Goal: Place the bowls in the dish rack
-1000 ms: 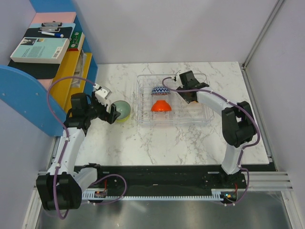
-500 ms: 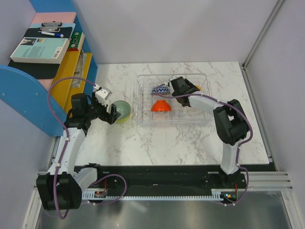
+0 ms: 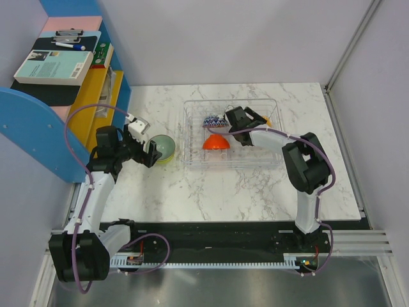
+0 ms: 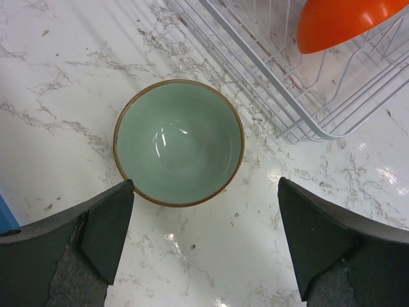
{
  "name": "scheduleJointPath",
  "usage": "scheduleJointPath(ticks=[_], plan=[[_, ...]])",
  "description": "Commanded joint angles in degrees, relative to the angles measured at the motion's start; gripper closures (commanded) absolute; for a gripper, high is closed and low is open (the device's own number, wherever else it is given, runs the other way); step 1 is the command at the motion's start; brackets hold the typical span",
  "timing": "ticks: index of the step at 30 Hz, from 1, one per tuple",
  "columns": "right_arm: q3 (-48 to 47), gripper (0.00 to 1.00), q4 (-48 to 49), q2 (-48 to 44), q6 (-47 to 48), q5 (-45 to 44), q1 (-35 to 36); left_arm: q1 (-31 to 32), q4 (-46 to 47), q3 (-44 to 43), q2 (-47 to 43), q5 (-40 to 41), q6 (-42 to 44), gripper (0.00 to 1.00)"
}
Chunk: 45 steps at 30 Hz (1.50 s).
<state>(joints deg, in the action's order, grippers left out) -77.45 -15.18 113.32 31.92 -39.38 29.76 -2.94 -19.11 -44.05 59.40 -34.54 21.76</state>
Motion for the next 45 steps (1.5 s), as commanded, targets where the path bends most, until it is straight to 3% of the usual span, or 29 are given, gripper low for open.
scheduleJointPath(ticks=[1,2,16,39,45], plan=[[0.28,0.07,-0.90,-0.38,0.33,0.00,0.56,-0.40,2.24,0.28,-1.12,-0.61,0.92,0.00],[0.28,0.03,-1.08,-0.46,0.25,0.17,0.56,-0.49,2.24,0.28,-1.21,-0.52,0.92,0.00],[-2.35,0.02,-8.90,-4.51,0.24,8.70,0.39,-0.49,2.15,0.28,-1.48,-0.43,0.83,0.00],[-5.60,0.02,8.59,1.03,10.44,-1.14,-3.13,-0.66,1.98,0.28,-1.39,0.00,0.92,0.00],[-8.41,0.02,-1.77,-5.02,2.46,6.91,-2.78,-0.66,1.62,-0.24,1.15,1.40,1.36,0.00]])
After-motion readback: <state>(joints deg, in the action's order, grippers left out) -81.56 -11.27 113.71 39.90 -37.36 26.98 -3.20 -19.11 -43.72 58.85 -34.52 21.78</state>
